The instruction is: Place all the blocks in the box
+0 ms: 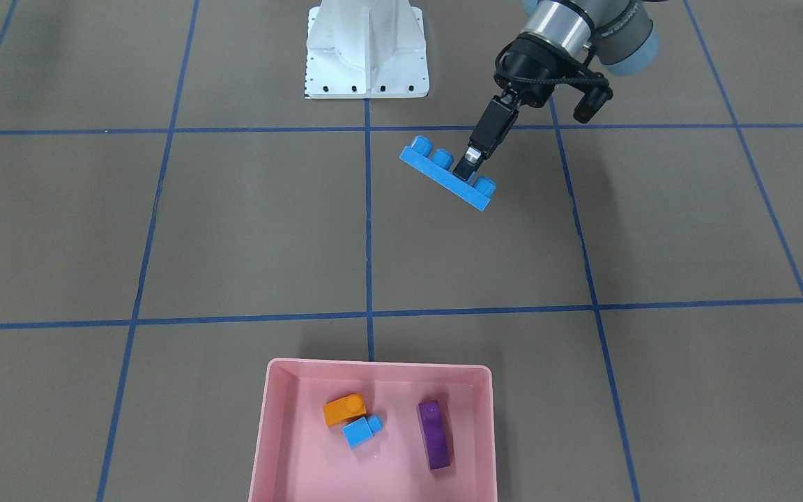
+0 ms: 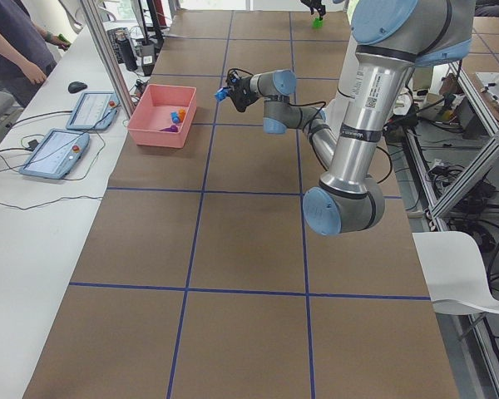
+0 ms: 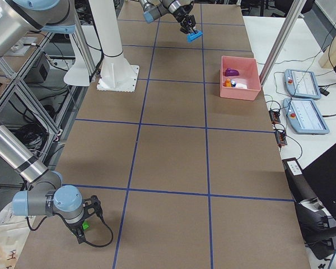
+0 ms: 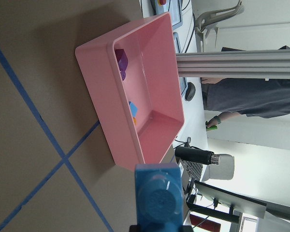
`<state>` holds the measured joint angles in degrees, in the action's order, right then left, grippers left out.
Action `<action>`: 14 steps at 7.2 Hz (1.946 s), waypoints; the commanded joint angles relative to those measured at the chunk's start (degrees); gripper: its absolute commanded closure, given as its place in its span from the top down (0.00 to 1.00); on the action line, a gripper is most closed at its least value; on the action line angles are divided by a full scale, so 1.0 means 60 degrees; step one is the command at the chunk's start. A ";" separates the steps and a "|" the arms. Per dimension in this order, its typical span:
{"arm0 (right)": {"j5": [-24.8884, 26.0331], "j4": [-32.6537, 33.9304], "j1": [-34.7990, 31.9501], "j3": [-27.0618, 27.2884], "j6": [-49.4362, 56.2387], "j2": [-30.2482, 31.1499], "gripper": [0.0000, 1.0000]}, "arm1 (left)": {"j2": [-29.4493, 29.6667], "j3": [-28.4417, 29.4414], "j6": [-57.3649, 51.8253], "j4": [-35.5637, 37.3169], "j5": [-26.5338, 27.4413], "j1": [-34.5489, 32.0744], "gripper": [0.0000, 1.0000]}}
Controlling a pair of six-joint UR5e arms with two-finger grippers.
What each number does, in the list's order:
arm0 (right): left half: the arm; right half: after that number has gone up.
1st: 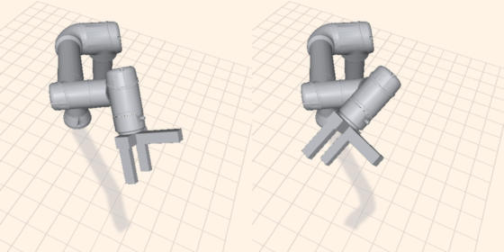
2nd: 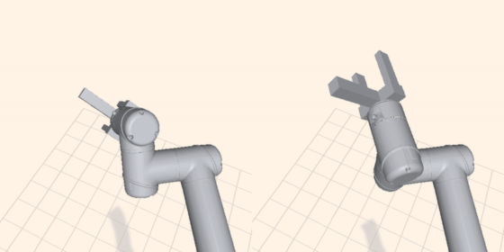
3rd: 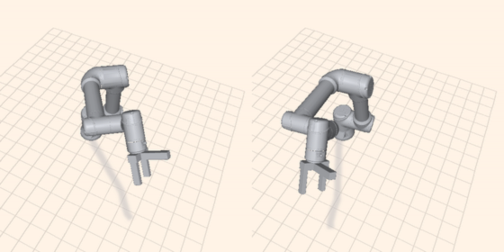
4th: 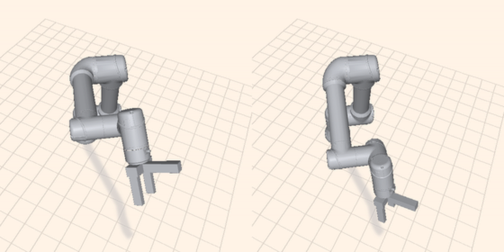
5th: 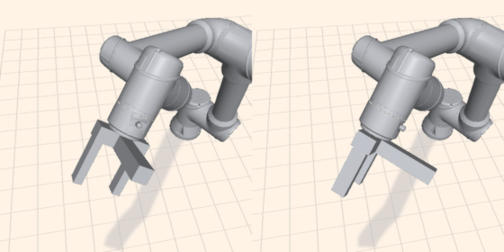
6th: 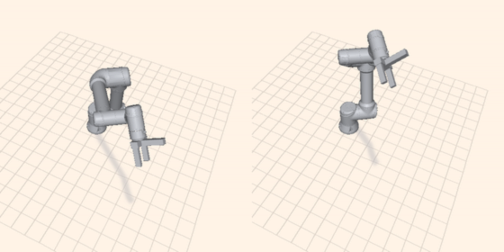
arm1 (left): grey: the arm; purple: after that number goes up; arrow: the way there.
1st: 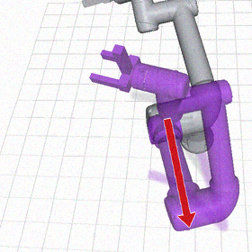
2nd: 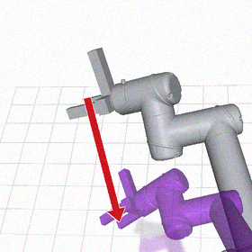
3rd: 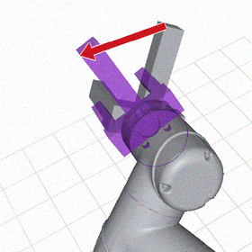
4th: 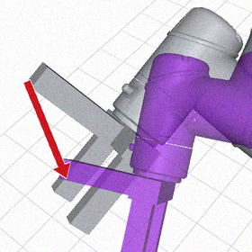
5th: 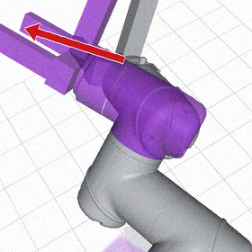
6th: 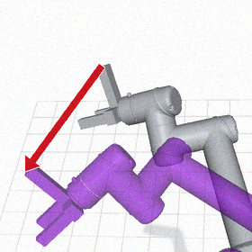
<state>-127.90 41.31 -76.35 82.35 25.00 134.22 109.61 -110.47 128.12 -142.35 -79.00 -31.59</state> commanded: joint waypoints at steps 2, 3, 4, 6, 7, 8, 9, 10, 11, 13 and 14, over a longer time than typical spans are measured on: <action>-0.0216 0.0029 -0.0005 -0.0044 -0.0124 -0.0075 0.87 | 0.1387 0.1810 0.0078 -0.0034 -0.0046 -0.0462 0.00; -0.0289 0.0044 0.0010 -0.0044 -0.0139 -0.0061 0.68 | 0.1666 0.2337 0.0107 -0.0107 -0.0031 -0.0492 0.00; -0.0289 0.0073 0.0010 -0.0044 -0.0154 -0.0090 0.30 | 0.2119 0.2908 0.0107 -0.0122 -0.0060 -0.0739 0.00; -0.0318 0.0073 -0.0005 -0.0044 -0.0125 -0.0134 0.00 | 0.2955 0.4052 0.0122 -0.0136 -0.0061 -0.0960 0.00; -0.0478 0.0030 -0.0005 -0.0001 -0.0110 -0.0134 0.00 | 0.3205 0.4390 0.0281 -0.0137 -0.0046 -0.1019 0.00; -0.0857 0.0073 0.0082 0.0261 -0.0081 -0.0120 0.00 | 0.3874 0.5162 0.0834 -0.0108 0.0027 -0.1019 0.00; -0.1238 0.0088 0.0373 0.0495 -0.0095 -0.0090 0.00 | 0.4838 0.6388 0.1246 -0.0107 0.0303 -0.1019 0.00; -0.1792 0.0102 0.0492 0.0570 -0.0110 -0.0032 0.00 | 0.5283 0.7140 0.1308 -0.0122 0.0465 -0.1019 0.00; -0.1798 0.0102 0.0464 0.0571 -0.0110 -0.0090 0.00 | 0.5389 0.7452 0.1468 -0.0136 0.0626 -0.1048 0.00; -0.1798 0.0291 0.0319 0.0847 -0.0110 -0.0222 0.00 | 0.5652 0.8024 0.1601 -0.0137 0.0760 -0.1194 0.00; -0.1291 0.0945 0.0085 0.1575 -0.0110 -0.0237 0.00 | 0.5697 0.8200 0.1587 -0.0137 0.0745 -0.1268 0.30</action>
<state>-137.88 43.72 -74.59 88.12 24.35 133.01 143.23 -62.81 137.56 -143.17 -74.61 -38.64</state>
